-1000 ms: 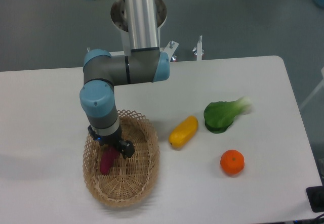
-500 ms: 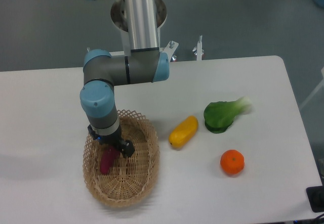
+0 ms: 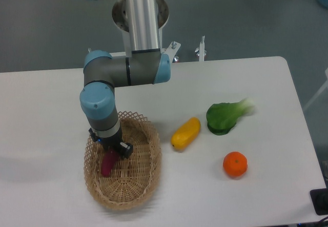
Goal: Pick up the sweet potato from the basket
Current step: 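Lower the gripper onto the purple sweet potato and close on it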
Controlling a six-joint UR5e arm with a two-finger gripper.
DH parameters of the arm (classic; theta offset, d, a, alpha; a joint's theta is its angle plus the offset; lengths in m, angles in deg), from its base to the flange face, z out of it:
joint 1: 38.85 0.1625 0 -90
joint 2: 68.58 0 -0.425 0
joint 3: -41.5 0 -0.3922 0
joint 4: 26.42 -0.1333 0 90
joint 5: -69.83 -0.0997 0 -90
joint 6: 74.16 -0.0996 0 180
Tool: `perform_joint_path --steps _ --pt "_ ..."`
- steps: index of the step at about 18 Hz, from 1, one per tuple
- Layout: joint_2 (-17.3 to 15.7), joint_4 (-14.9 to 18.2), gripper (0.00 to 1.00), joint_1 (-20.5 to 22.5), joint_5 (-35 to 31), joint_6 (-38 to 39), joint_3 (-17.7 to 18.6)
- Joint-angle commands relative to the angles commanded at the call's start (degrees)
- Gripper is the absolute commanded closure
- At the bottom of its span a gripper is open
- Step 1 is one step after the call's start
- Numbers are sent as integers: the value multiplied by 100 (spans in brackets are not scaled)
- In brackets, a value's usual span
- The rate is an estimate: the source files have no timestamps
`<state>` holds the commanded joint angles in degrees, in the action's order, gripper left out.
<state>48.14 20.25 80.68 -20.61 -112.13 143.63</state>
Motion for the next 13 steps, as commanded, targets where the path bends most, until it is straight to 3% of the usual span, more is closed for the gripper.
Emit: perform_joint_path --steps 3,13 --pt "-9 9 39 0 0 -9 -9" --pt "-61 9 63 9 -9 -9 -9"
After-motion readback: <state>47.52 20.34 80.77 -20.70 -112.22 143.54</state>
